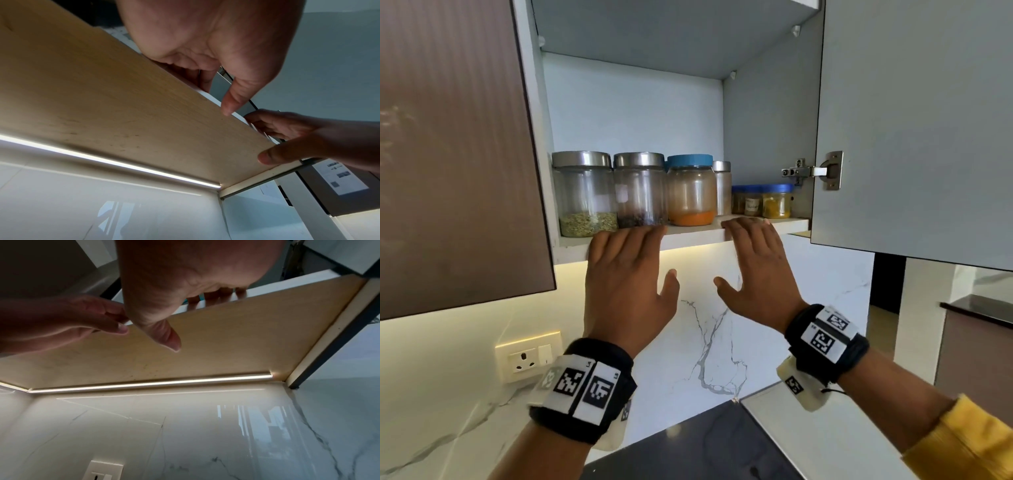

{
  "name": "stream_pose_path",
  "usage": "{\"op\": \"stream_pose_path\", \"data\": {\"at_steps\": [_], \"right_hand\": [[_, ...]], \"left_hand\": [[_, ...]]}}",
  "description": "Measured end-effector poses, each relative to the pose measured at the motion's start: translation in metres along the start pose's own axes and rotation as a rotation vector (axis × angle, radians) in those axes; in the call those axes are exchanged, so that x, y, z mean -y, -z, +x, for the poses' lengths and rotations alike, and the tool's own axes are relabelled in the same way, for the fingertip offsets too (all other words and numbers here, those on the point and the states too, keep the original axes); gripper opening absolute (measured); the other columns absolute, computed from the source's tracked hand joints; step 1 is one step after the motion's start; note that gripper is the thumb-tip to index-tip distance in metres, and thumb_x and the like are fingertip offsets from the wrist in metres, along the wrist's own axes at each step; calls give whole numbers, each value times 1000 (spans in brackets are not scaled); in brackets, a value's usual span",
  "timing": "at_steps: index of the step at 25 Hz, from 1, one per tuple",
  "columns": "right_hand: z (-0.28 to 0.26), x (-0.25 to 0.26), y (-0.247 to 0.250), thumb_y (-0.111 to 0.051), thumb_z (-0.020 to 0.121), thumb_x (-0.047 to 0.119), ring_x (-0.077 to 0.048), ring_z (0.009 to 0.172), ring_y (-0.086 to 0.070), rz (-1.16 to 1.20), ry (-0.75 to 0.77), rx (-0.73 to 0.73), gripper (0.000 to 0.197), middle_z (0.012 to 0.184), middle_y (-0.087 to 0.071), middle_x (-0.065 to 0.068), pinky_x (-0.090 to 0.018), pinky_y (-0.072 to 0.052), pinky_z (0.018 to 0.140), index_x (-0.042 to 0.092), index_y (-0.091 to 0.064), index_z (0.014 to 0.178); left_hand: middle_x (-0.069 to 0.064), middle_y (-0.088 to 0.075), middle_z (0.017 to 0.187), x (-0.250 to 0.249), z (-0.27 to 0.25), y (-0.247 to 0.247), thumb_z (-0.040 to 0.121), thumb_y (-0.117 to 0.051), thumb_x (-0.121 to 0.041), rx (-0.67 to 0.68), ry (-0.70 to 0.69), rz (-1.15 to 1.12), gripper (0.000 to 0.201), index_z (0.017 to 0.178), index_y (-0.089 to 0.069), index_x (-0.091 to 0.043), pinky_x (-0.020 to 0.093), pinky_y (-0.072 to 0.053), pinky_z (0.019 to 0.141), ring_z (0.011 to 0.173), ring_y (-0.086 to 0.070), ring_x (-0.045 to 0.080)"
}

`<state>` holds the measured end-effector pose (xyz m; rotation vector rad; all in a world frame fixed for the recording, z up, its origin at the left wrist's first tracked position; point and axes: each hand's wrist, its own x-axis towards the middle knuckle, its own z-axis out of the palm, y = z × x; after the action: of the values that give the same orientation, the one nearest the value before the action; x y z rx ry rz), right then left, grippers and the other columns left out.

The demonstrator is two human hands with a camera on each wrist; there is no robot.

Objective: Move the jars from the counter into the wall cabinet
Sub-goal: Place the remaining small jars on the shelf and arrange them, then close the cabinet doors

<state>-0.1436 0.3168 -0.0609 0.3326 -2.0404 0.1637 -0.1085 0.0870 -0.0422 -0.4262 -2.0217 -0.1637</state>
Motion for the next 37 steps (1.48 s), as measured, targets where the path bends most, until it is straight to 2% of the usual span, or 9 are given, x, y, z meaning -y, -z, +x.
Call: {"op": "stream_pose_path", "data": {"at_steps": [4,7,11,16,19,24,30,34,37], "right_hand": [[-1,12,-9,-72,74,40,-35,139,-45,28,-67,-89,79,142,-55,-14,-52,-36,119,4,-54,141],[0,16,-5,-70,73,38,-34,137,-47,58,-102,-69,74,138,-57,-12,-50,-37,117,5,-56,138],[4,17,11,-68,72,38,-31,124,-53,66,-90,-15,68,126,-60,-9,-44,-46,107,8,-59,132],[6,1,36,-70,79,43,-30,135,-50,43,-5,165,77,142,-58,-7,-46,-46,110,12,-52,147],[-13,-14,77,-67,87,43,-27,138,-50,130,8,138,74,149,-55,-5,-46,-47,110,14,-47,152],[-79,-43,193,-64,91,41,-22,139,-50,197,-43,-39,64,150,-54,1,-44,-45,111,20,-51,150],[-162,-87,328,-68,90,31,-27,137,-50,136,-112,-243,56,148,-55,-2,-51,-43,107,18,-59,143],[-200,-119,388,-69,87,24,-33,135,-49,-21,-139,-348,51,144,-57,-5,-51,-40,108,16,-66,136],[-213,-147,413,-69,85,25,-31,139,-45,-93,-207,-372,55,149,-52,-6,-48,-37,112,18,-63,140]], "left_hand": [[4,-62,135,2,-3,-5,89,-57,-42,-19,-10,-16,58,141,-55,-14,44,-33,112,125,-53,28],[4,-62,135,-1,-4,-3,90,-57,-43,0,0,-18,57,140,-55,-15,43,-32,112,125,-53,28],[3,-68,128,-7,3,5,89,-57,-43,8,66,-55,52,134,-60,-17,44,-34,108,118,-57,29],[7,-71,124,-19,6,18,86,-56,-39,56,115,-46,51,131,-63,-16,45,-37,106,115,-61,32],[9,-69,131,-39,4,34,90,-62,-35,101,126,-71,48,133,-64,-14,47,-39,112,126,-59,31],[-2,-58,148,-138,-10,70,94,-64,-31,-12,76,-338,49,142,-58,-22,41,-38,118,142,-47,20],[-20,-47,154,-298,-18,96,97,-63,-36,-3,-24,-706,51,147,-50,-33,11,-26,116,142,-41,-3],[-25,-37,159,-386,-16,104,98,-65,-32,-9,-88,-939,54,149,-47,-35,9,-24,115,145,-34,-7],[-23,-30,163,-438,-10,104,98,-65,-27,-2,-141,-1057,56,150,-45,-33,19,-29,119,149,-30,-3]]}}
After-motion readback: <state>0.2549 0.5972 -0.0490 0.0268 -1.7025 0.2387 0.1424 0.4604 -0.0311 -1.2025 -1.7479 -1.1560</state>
